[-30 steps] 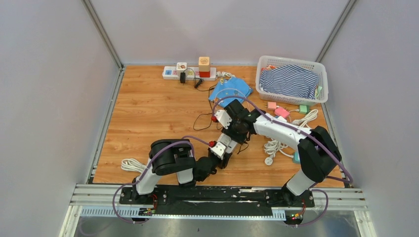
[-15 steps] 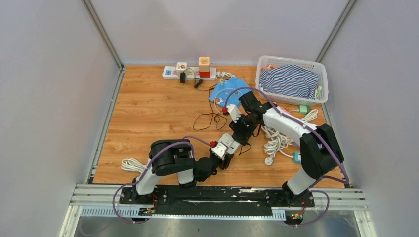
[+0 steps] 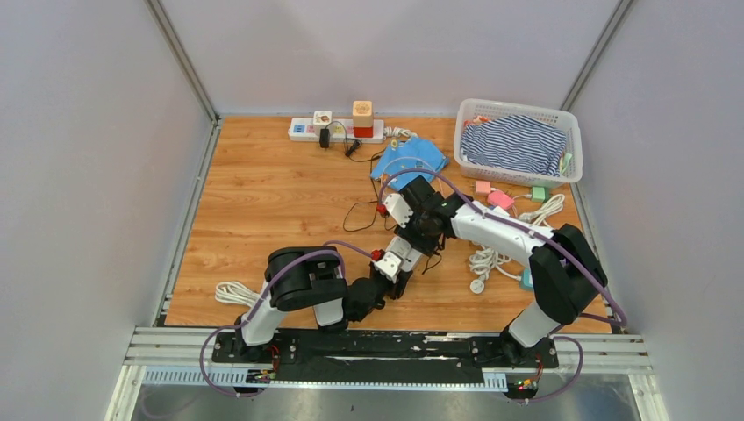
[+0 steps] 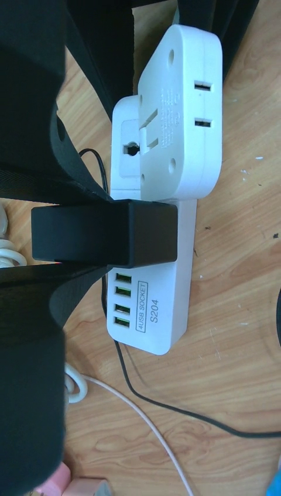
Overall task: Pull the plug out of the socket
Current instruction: Remove the plug from the socket.
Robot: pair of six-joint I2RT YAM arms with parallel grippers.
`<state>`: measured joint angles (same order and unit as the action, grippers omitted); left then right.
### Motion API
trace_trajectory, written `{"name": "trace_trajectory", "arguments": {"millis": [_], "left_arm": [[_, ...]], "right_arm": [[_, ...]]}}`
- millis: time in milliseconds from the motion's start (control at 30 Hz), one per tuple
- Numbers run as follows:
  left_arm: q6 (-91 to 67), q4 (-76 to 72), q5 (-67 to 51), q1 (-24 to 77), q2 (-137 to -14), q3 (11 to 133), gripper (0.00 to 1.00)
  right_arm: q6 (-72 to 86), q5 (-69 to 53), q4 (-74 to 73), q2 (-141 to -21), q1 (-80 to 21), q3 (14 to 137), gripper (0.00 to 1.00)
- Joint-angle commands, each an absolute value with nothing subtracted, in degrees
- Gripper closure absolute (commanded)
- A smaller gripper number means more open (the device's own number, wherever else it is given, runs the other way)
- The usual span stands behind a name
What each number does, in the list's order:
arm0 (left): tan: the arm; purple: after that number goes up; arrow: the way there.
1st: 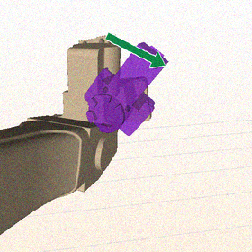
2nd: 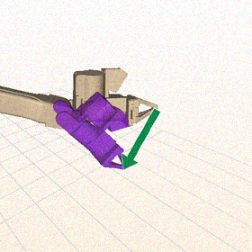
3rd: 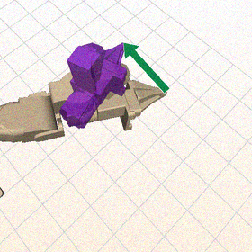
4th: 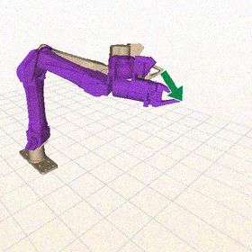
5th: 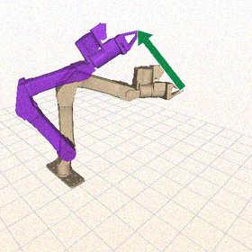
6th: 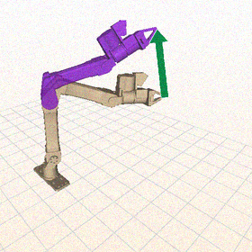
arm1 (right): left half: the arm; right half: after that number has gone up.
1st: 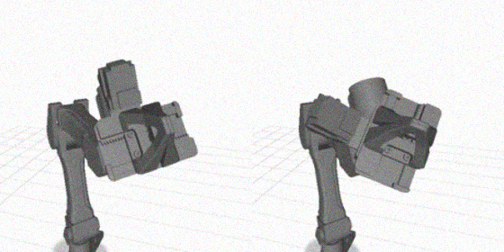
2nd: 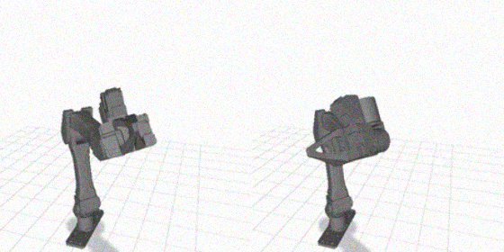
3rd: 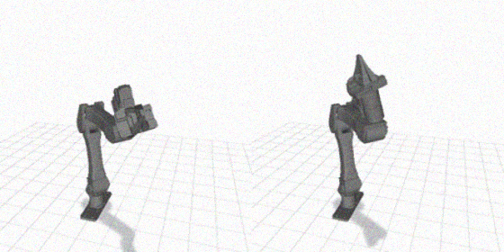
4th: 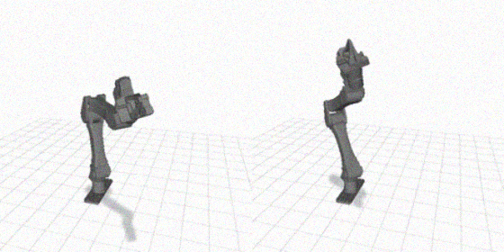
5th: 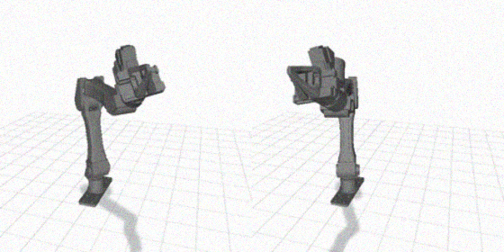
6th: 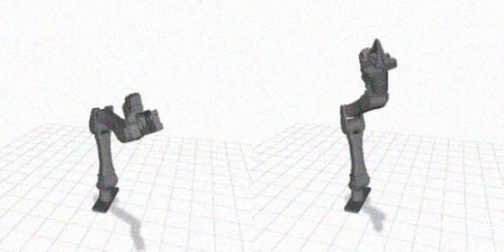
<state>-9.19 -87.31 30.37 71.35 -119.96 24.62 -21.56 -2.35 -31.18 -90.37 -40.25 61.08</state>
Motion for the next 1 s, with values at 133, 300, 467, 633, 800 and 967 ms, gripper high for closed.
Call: {"name": "trace_trajectory", "arguments": {"millis": [133, 300, 467, 633, 800, 967], "left_arm": [[-8.9, -87.2, 33.0, 71.2, -121.7, 23.5, 1.0], [-9.0, -87.3, 33.0, 71.2, -121.4, 23.3, 1.0], [-9.1, -87.4, 32.7, 71.2, -121.3, 23.2, 1.0], [-9.1, -87.3, 32.6, 71.2, -121.1, 23.1, 1.0], [-9.1, -87.3, 32.6, 71.2, -121.2, 23.1, 1.0], [-9.1, -87.3, 32.8, 71.2, -121.2, 23.2, 1.0]], "right_arm": [[-23.2, 0.3, -33.0, -89.0, -38.0, 61.3, 1.0], [-25.1, -18.3, -39.3, -89.4, -32.5, 63.4, 1.0], [-26.1, -26.4, -41.3, -89.8, -28.6, 63.9, 1.0], [-24.7, -16.4, -38.3, -89.5, -29.5, 62.8, 1.0], [-24.2, 2.3, -31.8, -88.6, -35.5, 60.3, 1.0], [-24.8, 14.1, -28.3, -90.0, -40.2, 59.2, 1.0]]}}
